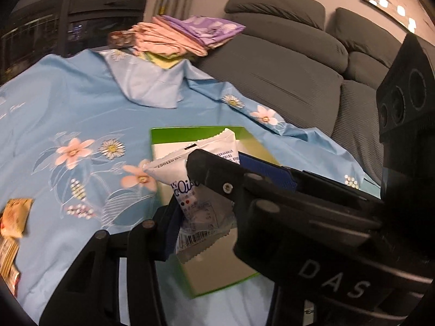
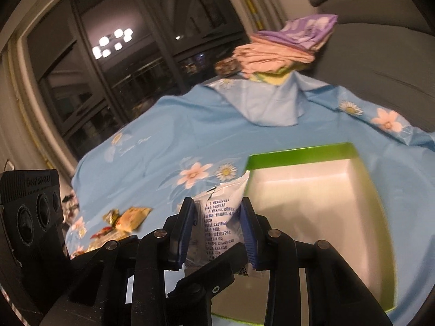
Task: Organize snacks
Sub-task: 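Carry the white pack into the green-rimmed box and release it, then move the right gripper back to the snack pile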
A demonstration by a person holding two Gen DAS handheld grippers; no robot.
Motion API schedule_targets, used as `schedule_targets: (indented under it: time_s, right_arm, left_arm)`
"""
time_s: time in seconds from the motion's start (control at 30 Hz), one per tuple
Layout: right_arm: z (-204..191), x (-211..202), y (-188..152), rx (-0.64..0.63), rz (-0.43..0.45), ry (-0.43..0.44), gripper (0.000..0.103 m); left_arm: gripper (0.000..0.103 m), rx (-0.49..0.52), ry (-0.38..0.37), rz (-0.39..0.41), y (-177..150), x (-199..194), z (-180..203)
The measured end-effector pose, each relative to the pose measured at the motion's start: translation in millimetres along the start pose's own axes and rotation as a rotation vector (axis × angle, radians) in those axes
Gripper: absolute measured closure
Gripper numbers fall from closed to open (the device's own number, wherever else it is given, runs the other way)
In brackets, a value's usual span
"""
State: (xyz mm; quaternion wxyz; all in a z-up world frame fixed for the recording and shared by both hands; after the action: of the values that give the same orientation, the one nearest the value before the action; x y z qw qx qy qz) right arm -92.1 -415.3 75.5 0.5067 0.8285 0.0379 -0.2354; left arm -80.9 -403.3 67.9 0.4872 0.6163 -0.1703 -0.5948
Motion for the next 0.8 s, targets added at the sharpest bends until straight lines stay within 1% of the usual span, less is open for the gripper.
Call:
schedule_targets:
  time_s: [0.1, 0.17, 0.23, 0.27, 0.3, 0.33, 0.37, 0.4, 0.47, 0.5, 0.53, 0.6, 0.67, 0.73, 0.8]
  right_arm:
    - [18, 0, 1, 0.047, -0.008, -0.008, 0.066]
    - [29, 5, -3, 0.112, -0.042, 0.005, 0.066]
    - [41, 11, -8, 0.192, -0.082, 0.037, 0.066]
    - [46, 14, -10, 0.218, -0.102, 0.043, 0.066]
    - [50, 16, -12, 0.221, -0.108, 0.029, 0.066]
    - [54, 15, -12, 0.216, -0.104, 0.001, 0.066]
    - [55, 15, -12, 0.209, -0.097, -0.017, 0.064]
    - [54, 13, -11, 0.196, -0.085, -0.028, 0.058]
    - [49, 6, -7, 0.163, -0.042, -0.034, 0.043]
    - [46, 1, -4, 0.148, -0.013, -0.043, 0.025]
    - [45, -4, -1, 0.138, 0.021, -0.055, 0.012]
    - [42, -12, 5, 0.121, 0.079, -0.071, 0.006]
    - [32, -19, 9, 0.08, 0.118, -0.063, 0.005]
    - [19, -19, 10, 0.036, 0.126, -0.059, 0.001]
    - [6, -16, 8, -0.008, 0.124, -0.067, 0.0]
  left_arm:
    - [0.058, 0.001, -0.003, -0.019, 1, 14, 6]
    - [0.058, 0.001, 0.009, -0.026, -1, 20, 5]
    - [0.057, 0.003, 0.037, -0.03, -3, 24, 3]
    - [0.048, 0.009, 0.064, -0.028, -3, 24, 2]
    - [0.041, 0.018, 0.09, -0.025, -3, 24, 0]
    - [0.03, 0.025, 0.108, -0.012, -3, 23, 0]
    - [0.023, 0.042, 0.153, 0.018, -1, 18, -4]
    - [0.02, 0.051, 0.174, 0.037, 0, 15, -5]
    - [0.011, 0.063, 0.199, 0.077, 2, 6, -9]
    - [0.008, 0.058, 0.202, 0.089, 3, 2, -11]
    - [0.0, 0.049, 0.201, 0.101, 4, -2, -14]
    - [0.0, 0.027, 0.186, 0.132, 3, -13, -18]
    - [0.0, 0.021, 0.186, 0.133, 0, -22, -22]
    - [0.0, 0.018, 0.195, 0.133, -4, -31, -27]
    - [0.0, 0.017, 0.222, 0.135, -7, -38, -32]
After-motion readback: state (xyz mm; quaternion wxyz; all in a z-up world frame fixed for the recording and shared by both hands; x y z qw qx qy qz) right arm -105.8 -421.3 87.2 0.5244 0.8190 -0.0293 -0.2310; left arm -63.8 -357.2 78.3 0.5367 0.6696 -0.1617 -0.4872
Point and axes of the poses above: each gripper's, at about its wrist camera, not at the fingertips, and x roughly the way its jaws point, z to its right, y to its top, the point moved 10 cm from there along x, roughly the way its jaws point, and after that the axes turned 1 degree about z, right-handed, at the moved point
